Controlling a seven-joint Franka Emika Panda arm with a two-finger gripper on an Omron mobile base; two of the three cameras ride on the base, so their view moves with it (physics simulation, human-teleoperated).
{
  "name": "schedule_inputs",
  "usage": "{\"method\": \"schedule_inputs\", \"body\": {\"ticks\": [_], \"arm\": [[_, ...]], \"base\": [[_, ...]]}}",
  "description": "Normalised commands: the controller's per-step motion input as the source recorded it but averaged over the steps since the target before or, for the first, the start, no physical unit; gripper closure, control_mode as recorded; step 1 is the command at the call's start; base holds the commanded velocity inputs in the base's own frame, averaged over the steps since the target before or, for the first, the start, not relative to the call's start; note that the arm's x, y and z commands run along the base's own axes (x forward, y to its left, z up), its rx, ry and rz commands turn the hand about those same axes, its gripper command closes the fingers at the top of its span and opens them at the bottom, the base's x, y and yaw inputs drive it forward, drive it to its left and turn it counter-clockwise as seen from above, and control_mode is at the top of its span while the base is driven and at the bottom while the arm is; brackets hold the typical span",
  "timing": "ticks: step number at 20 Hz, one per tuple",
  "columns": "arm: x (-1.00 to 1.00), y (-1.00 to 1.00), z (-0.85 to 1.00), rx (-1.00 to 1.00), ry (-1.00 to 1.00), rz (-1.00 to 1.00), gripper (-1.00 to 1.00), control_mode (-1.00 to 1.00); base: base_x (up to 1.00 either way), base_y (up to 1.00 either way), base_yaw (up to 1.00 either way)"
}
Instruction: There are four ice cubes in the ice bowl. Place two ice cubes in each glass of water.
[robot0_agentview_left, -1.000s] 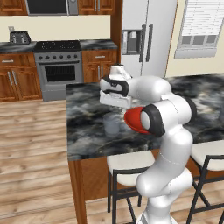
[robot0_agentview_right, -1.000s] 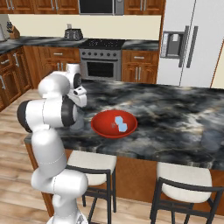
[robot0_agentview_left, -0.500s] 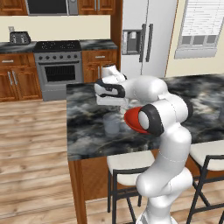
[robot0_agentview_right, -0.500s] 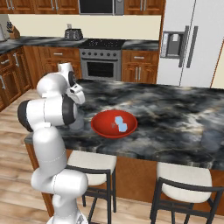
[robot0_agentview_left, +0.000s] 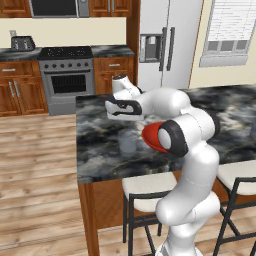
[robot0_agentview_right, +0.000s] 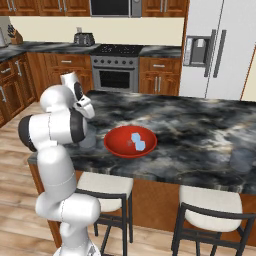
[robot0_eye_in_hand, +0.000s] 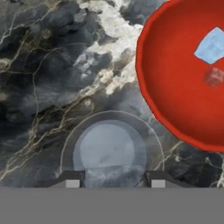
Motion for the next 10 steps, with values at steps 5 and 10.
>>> {"method": "schedule_inputs", "body": {"ticks": [5,10], "arm": [[0.0,-0.02,-0.23,0.01,-0.01,0.0,1.0,-1.0],[0.0,-0.18,-0.13,0.03,0.0,0.0,1.0,-1.0]], "base": [[0.0,0.0,0.0],[0.0,0.0,0.0]]}}
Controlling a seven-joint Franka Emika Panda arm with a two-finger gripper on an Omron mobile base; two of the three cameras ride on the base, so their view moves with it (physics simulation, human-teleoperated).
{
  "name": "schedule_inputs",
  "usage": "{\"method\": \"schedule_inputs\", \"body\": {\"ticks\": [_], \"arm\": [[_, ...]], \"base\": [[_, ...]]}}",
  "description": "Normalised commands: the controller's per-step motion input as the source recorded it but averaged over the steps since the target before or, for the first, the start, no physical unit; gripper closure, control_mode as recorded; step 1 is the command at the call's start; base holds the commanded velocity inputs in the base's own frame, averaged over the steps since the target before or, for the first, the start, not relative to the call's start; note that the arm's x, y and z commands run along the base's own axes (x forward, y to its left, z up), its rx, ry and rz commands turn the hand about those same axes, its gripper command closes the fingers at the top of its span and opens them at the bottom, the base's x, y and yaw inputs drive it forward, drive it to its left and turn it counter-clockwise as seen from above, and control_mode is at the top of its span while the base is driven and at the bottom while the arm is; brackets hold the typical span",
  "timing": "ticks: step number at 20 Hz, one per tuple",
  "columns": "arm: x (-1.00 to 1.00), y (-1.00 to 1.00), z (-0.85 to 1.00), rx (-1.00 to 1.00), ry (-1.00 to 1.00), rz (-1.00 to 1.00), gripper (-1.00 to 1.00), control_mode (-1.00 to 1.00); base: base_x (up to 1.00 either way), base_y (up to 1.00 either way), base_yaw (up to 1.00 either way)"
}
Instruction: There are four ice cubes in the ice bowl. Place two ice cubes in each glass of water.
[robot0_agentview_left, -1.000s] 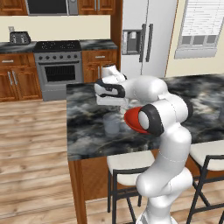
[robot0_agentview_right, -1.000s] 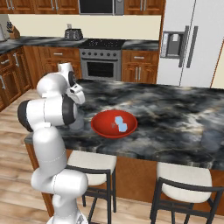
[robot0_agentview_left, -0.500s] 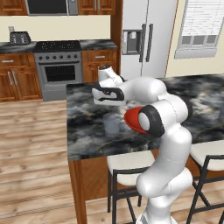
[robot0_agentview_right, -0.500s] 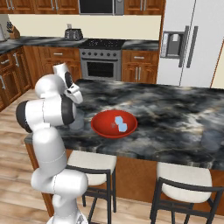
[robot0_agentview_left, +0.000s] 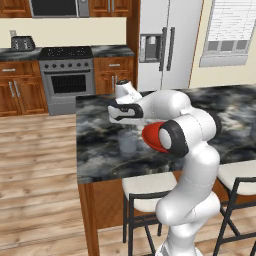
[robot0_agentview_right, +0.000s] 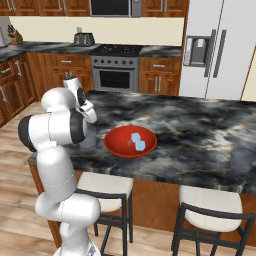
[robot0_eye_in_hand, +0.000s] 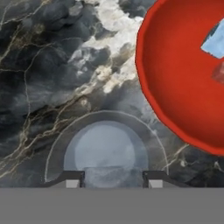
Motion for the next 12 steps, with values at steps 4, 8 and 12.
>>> {"method": "schedule_inputs", "body": {"ticks": [4,8,12], "arm": [[0.04,-0.09,-0.01,0.09,0.0,0.0,1.0,-1.0],[0.05,0.0,-0.06,0.12,0.0,0.0,1.0,-1.0],[0.12,0.0,-0.17,0.09,0.0,0.0,1.0,-1.0]], "base": [[0.0,0.0,0.0],[0.0,0.0,0.0],[0.0,0.0,0.0]]}}
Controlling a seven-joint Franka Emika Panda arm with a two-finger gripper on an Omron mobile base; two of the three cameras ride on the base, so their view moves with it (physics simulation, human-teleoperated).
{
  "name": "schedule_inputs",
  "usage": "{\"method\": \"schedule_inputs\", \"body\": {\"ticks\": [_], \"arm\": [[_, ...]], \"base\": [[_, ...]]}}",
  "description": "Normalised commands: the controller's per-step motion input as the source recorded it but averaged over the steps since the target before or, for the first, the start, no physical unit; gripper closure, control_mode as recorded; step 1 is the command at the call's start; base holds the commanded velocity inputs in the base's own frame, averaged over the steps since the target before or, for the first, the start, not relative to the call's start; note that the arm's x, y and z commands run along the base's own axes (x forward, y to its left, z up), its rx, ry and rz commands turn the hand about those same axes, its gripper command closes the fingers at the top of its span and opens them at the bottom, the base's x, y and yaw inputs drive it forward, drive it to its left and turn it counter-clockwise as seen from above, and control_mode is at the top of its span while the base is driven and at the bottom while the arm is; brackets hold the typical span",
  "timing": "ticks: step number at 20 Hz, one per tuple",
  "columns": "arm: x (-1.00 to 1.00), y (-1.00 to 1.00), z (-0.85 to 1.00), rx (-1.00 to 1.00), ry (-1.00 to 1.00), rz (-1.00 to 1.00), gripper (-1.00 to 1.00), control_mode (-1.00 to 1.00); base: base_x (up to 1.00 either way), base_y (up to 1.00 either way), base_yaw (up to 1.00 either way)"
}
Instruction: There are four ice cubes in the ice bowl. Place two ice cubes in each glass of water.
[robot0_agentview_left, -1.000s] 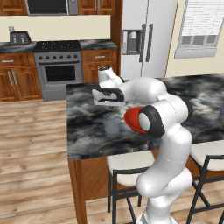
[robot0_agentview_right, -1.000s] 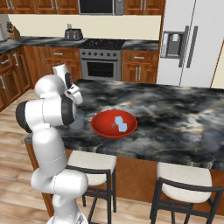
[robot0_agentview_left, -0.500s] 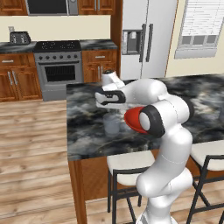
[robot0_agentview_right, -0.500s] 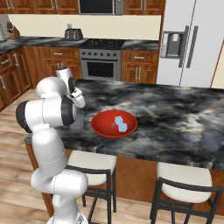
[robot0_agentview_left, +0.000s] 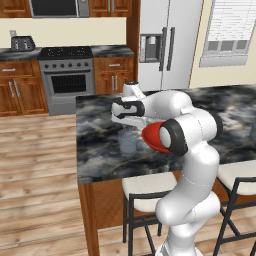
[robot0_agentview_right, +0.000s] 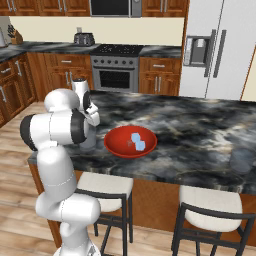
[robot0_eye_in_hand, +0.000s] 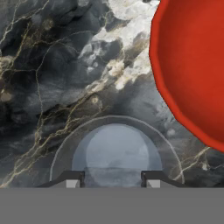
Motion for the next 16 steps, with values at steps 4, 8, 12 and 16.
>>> {"method": "schedule_inputs", "body": {"ticks": [4,8,12,16], "arm": [[0.29,0.0,-0.16,0.04,0.0,0.0,1.0,-1.0],[0.29,0.0,-0.13,0.02,0.0,0.01,1.0,-1.0],[0.28,0.0,-0.17,0.02,0.0,0.01,1.0,-1.0],[0.21,0.07,-0.18,0.03,0.0,0.02,1.0,-1.0]], "base": [[0.0,0.0,0.0],[0.0,0.0,0.0],[0.0,0.0,0.0],[0.0,0.0,0.0]]}}
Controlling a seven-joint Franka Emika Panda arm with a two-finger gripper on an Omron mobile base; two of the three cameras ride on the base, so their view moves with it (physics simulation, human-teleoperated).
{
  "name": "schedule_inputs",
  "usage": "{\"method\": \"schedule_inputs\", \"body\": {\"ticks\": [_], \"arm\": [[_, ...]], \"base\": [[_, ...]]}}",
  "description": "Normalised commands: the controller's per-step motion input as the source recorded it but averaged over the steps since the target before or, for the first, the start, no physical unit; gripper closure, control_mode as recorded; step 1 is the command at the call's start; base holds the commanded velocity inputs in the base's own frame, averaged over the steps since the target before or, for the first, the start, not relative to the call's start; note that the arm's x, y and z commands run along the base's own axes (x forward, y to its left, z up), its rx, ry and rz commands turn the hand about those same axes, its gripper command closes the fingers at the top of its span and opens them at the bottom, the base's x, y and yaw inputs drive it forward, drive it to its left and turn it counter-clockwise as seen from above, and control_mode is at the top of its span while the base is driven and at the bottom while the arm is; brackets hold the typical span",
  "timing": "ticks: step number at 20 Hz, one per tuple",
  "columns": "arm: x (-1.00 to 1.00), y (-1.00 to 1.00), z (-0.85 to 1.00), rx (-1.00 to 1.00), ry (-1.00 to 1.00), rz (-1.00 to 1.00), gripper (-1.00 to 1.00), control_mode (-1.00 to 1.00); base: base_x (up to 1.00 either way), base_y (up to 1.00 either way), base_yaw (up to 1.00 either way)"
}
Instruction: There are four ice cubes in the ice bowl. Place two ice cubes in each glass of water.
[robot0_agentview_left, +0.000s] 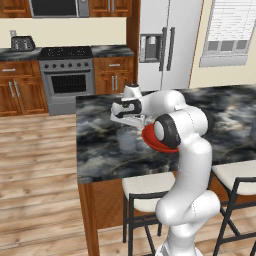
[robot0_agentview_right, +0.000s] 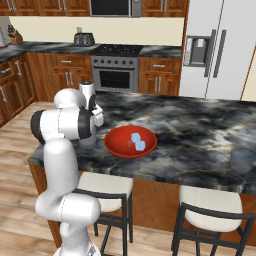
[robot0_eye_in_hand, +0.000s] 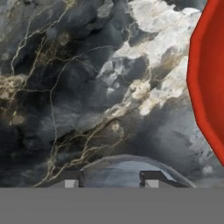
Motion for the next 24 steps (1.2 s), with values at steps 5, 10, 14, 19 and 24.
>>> {"method": "schedule_inputs", "body": {"ticks": [5,10,14,19,24], "arm": [[0.05,0.16,-0.18,0.02,0.0,0.02,1.0,-1.0],[-0.21,0.03,-0.11,0.01,0.0,0.03,1.0,-1.0],[-0.44,-0.01,-0.07,0.0,0.0,0.02,1.0,-1.0],[-0.35,-0.16,-0.03,0.0,-0.01,0.0,1.0,-1.0],[-0.22,-0.25,0.01,0.0,-0.06,0.0,1.0,-1.0]], "base": [[0.0,0.0,0.0],[0.0,0.0,0.0],[0.0,0.0,0.0],[0.0,0.0,0.0],[0.0,0.0,0.0]]}}
